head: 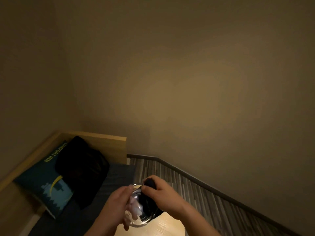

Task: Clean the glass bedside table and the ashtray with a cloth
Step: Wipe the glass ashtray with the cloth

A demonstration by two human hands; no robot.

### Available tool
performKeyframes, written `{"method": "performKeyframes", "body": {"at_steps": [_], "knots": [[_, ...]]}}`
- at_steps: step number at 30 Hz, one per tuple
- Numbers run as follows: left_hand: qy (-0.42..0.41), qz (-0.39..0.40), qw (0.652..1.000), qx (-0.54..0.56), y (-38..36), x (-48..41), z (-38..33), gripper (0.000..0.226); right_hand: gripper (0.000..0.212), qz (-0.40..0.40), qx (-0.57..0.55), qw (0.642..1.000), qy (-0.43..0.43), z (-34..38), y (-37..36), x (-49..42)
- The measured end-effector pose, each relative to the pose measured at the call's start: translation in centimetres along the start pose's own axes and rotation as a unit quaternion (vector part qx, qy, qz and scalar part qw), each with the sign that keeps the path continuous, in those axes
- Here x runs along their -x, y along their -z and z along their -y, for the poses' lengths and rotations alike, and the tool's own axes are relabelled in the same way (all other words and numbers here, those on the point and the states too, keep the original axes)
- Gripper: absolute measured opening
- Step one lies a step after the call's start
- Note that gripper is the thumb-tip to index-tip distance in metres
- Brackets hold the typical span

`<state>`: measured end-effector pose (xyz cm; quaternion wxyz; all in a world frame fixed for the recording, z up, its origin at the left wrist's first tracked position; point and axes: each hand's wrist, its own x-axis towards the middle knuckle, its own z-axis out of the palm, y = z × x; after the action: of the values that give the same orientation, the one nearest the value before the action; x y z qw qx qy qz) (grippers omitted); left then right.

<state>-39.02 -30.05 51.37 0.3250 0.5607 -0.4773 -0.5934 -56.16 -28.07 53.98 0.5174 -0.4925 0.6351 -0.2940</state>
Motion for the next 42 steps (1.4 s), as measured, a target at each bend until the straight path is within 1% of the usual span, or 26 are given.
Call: {"method": "performKeyframes", "body": {"at_steps": [2,6,8,10,11,13,15,17,18,19,20,22,25,27,29,30,31,32,33,35,36,37,39,42], "knots": [[-0.001,-0.028,1.000,0.013,-0.5,0.1,-0.4,0.035,0.017,-0.026,-0.042,0.999,0.010,-0.2,-0.4,-0.1],[0.014,-0.139,0.990,0.030,-2.3,0.0,-0.4,0.031,0.011,-0.150,-0.122,0.981,0.026,-0.4,-2.5,-0.1],[-0.019,-0.179,0.983,0.030,-3.6,0.8,-0.1,0.028,0.008,-0.204,-0.162,0.965,0.037,-0.9,-3.6,0.3],[-0.042,-0.196,0.978,0.057,-4.5,2.0,0.3,0.025,0.008,-0.227,-0.177,0.957,0.042,-1.3,-4.0,0.9],[-0.045,-0.193,0.978,0.064,-4.7,2.4,0.5,0.022,0.009,-0.227,-0.169,0.958,0.042,-1.5,-3.9,1.2],[-0.027,-0.149,0.987,0.052,-4.0,2.2,0.9,0.016,0.009,-0.211,-0.122,0.969,0.047,-1.8,-3.1,1.6],[-0.008,-0.045,0.998,0.034,-2.2,1.4,0.8,0.015,0.009,-0.175,-0.072,0.980,0.056,-1.7,-1.5,2.2],[0.008,0.057,0.997,0.043,-0.8,1.4,-0.5,0.022,0.010,-0.098,-0.022,0.992,0.077,-1.1,0.1,2.6],[0.008,0.091,0.996,0.023,-0.4,1.6,-1.2,0.029,0.011,-0.055,-0.003,0.995,0.087,-0.6,0.7,2.8],[-0.006,0.111,0.994,-0.013,-0.2,1.7,-1.8,0.034,0.012,-0.026,0.004,0.995,0.092,-0.3,1.2,2.8],[-0.025,0.119,0.992,-0.044,-0.2,1.7,-2.3,0.039,0.012,-0.017,-0.004,0.996,0.093,0.0,1.4,2.7],[-0.057,0.086,0.992,-0.066,-0.5,1.5,-2.6,0.045,0.012,-0.035,-0.043,0.994,0.089,0.3,1.2,2.5],[-0.059,-0.032,0.998,-0.007,-1.3,1.2,-2.6,0.045,0.013,-0.113,-0.106,0.985,0.073,0.0,0.0,2.4],[-0.058,-0.100,0.993,0.017,-2.2,1.5,-2.2,0.041,0.012,-0.170,-0.110,0.977,0.065,-0.4,-1.4,2.8],[-0.058,-0.138,0.988,0.035,-3.4,2.3,-1.5,0.036,0.012,-0.199,-0.104,0.972,0.062,-0.7,-2.2,3.3],[-0.056,-0.140,0.988,0.042,-3.7,2.6,-1.0,0.034,0.012,-0.194,-0.118,0.972,0.053,-0.8,-2.3,3.4],[-0.045,-0.125,0.990,0.047,-3.8,2.6,-0.6,0.034,0.011,-0.180,-0.128,0.974,0.043,-0.8,-2.1,3.7],[-0.023,-0.092,0.994,0.061,-3.5,2.5,-0.4,0.034,0.010,-0.164,-0.127,0.978,0.036,-0.9,-1.6,3.6],[0.007,-0.043,0.995,0.094,-2.9,2.3,-0.5,0.035,0.009,-0.150,-0.099,0.983,0.037,-0.9,-0.8,3.6],[0.060,0.068,0.986,0.140,-1.4,2.3,-1.3,0.042,0.008,-0.104,-0.001,0.993,0.058,-0.4,1.0,3.7],[0.064,0.107,0.984,0.125,-0.9,2.4,-1.7,0.044,0.008,-0.073,0.039,0.994,0.073,-0.1,1.6,3.8],[0.053,0.123,0.987,0.094,-0.6,2.4,-2.0,0.044,0.008,-0.048,0.056,0.993,0.087,0.2,2.0,3.8],[0.014,0.112,0.992,0.050,-0.7,2.5,-2.5,0.044,0.009,-0.036,0.041,0.993,0.101,0.8,2.1,3.9],[-0.026,0.045,0.997,0.050,-1.7,2.5,-2.8,0.048,0.009,-0.091,-0.024,0.990,0.102,0.7,1.1,3.5]]}}
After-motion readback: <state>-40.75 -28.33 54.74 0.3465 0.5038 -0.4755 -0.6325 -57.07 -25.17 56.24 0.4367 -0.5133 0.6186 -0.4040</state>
